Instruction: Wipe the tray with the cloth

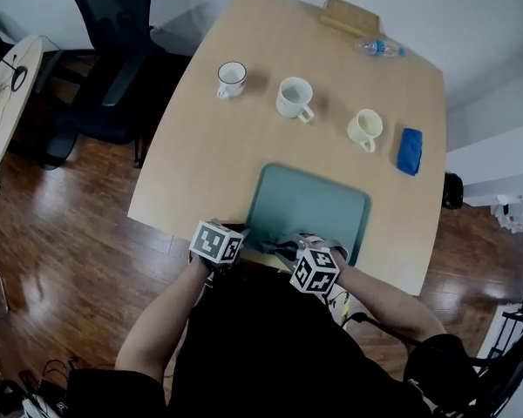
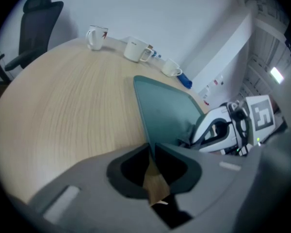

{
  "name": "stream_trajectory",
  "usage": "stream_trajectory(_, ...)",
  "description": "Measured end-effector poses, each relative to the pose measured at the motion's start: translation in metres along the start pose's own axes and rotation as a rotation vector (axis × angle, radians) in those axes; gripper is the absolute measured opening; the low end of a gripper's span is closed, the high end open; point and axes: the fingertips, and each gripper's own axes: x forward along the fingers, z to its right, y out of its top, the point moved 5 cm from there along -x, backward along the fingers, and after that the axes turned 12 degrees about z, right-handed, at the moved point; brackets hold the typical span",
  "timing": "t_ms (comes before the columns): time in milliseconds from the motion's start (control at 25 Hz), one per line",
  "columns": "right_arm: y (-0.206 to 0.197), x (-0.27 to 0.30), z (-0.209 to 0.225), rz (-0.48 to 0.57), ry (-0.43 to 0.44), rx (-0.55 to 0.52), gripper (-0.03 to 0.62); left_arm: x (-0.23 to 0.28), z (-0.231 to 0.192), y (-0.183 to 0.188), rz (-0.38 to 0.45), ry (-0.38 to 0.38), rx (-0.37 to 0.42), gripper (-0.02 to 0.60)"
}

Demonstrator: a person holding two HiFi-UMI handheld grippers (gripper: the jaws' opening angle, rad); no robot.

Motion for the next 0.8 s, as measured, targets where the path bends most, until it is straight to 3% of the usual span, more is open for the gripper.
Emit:
stream_trajectory(160, -0.011, -0.008, 0.029, -0.015, -0.056, -0.025, 0.026, 0.001, 0.001, 0.001, -0.007, 0.009, 0.014, 0.043)
stream_trajectory(560, -0.055, -0.051, 0.170, -0.137, -0.352, 0.057, 0.026, 0.005, 0.002, 0.002, -0.021, 0.051, 0.040, 0.041)
stream_trajectory(800, -0.054, -0.047, 0.162, -0.150, -0.352, 0.087, 0.026, 0.004, 0.002, -0.001, -0.043, 0.055, 0.038, 0.041)
